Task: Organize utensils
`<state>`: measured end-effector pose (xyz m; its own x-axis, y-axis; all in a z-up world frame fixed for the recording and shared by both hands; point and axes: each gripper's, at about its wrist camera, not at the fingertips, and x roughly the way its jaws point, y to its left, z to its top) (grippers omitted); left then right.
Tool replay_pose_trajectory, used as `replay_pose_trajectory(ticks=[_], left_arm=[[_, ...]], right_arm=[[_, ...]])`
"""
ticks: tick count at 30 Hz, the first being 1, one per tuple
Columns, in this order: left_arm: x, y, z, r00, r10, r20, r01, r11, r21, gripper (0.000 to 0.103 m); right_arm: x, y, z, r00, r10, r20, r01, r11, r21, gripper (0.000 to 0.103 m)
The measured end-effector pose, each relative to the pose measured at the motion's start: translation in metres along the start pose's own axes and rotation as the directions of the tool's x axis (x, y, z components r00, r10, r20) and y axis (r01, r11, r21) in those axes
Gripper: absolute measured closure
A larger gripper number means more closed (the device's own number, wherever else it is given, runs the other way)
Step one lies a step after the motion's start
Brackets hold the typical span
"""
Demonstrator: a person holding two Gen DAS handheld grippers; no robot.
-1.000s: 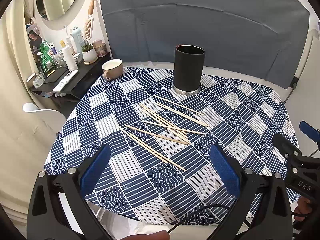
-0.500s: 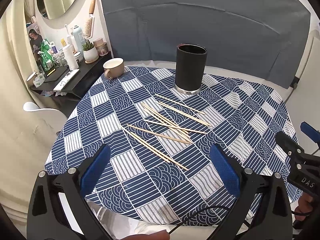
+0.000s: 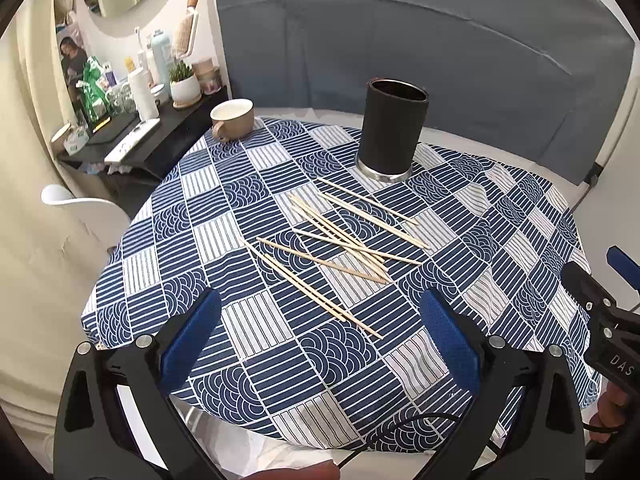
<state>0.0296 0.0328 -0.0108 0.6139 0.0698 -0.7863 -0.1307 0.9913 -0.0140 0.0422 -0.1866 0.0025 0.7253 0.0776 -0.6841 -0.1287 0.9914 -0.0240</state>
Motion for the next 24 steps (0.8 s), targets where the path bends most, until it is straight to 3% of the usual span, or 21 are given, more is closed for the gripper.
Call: replay_pose_trajectory(ticks=[11,18,24], left_arm=[[0.045,0.036,0.008,0.99,0.037,-0.139,-0.055,0.99,-0.131,0.006],[0.092,0.064,0.017,0.963,0.045,-0.266,-0.116,0.96,-0.255,0.006],[0.137,0.075,0.014,0.932,0.054,-0.358,-0.176,0.932,-0.318,0.006]], right_arm=[[0.057,0.003,0.031,0.991,0.044,-0.128,-0.048,0.999,-0.022,0.008],[0.116,0.018,0.064,0.981,0.029,-0.191,-0.053,0.991,-0.121,0.008],[0.177,0.038,0.084,0.965,0.05,-0.257,-0.117,0.961,-0.251,0.008]])
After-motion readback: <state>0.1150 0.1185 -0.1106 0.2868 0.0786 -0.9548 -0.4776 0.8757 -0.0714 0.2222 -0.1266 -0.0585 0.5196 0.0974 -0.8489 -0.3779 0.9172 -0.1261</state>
